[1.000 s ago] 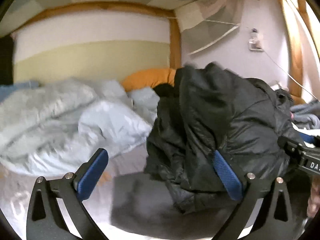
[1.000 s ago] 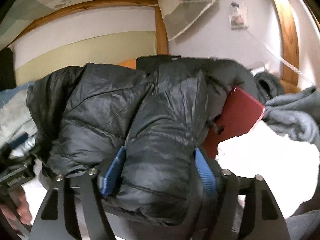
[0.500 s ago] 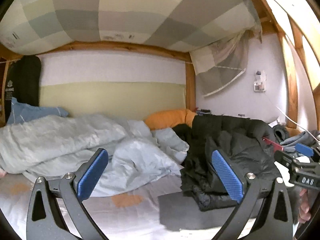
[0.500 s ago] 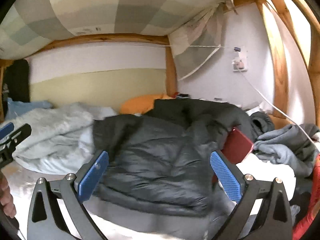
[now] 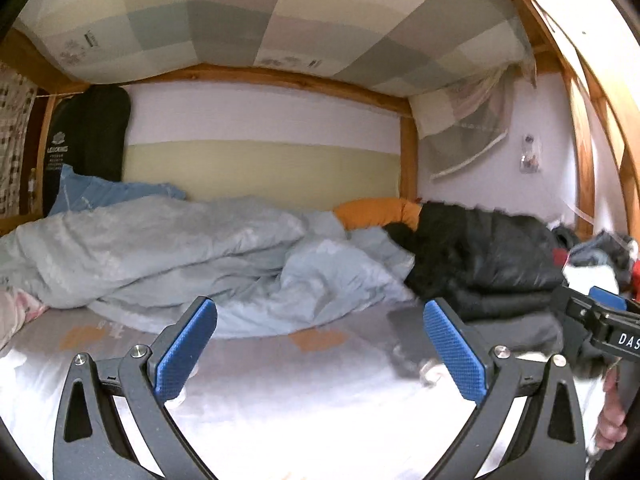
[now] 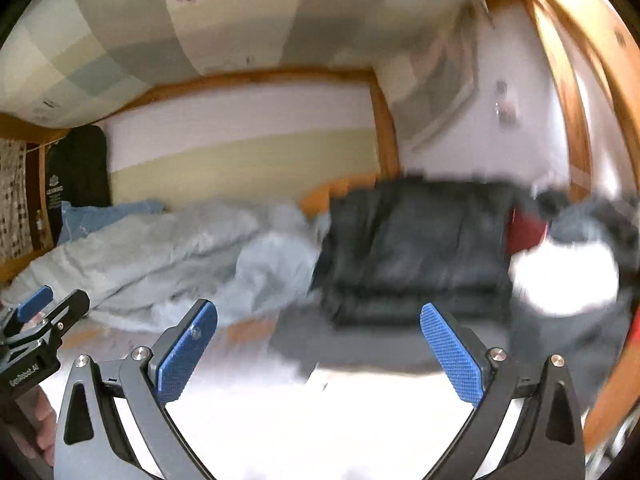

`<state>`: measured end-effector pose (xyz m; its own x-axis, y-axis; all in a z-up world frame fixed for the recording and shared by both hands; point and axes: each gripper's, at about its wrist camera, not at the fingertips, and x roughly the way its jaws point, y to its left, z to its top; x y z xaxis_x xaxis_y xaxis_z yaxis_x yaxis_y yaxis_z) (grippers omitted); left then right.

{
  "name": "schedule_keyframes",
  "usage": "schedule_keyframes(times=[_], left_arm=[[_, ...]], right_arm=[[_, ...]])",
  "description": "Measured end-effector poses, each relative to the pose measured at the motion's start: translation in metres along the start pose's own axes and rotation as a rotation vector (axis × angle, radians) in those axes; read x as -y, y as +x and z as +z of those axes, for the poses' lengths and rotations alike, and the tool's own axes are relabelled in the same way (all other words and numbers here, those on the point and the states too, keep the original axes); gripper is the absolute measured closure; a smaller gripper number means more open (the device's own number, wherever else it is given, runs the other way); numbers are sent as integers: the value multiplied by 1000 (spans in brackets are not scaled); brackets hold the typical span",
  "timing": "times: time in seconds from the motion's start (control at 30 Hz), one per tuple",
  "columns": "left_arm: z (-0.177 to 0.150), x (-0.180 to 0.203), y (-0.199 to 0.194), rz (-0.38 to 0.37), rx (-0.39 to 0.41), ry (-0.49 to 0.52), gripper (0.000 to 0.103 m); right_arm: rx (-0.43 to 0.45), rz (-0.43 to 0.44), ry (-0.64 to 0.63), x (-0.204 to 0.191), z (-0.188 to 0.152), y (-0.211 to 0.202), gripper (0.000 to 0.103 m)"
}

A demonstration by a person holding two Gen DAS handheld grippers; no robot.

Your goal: Fold large clothes

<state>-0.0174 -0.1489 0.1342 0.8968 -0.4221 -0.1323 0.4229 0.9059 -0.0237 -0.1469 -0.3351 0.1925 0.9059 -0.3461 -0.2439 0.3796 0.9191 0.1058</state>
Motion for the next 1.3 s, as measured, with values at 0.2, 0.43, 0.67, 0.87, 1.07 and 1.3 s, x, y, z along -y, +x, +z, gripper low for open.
schedule_keyframes(times=[0.2, 0.43, 0.67, 0.87, 1.07, 1.3], left_arm=[[-59, -25, 4, 49, -37, -19, 0], [-90, -17, 23, 61, 15, -27, 0], [-123, -11, 61, 77, -57, -16, 0], [-123, -17, 60, 123, -45, -47, 0], [-123, -10, 57, 126, -26, -7, 0], [-123, -7, 56, 135, -29, 5, 0]], right_arm=[[63, -12, -97, -26, -58, 8, 0], [27, -107, -94, -33, -106, 45, 0], [13, -233, -190, -35, -139, 82, 0], [6, -192, -147, -23, -138, 83, 0], [19, -195, -153, -24, -139, 80, 0], [9, -202, -155, -25, -139, 80, 0]])
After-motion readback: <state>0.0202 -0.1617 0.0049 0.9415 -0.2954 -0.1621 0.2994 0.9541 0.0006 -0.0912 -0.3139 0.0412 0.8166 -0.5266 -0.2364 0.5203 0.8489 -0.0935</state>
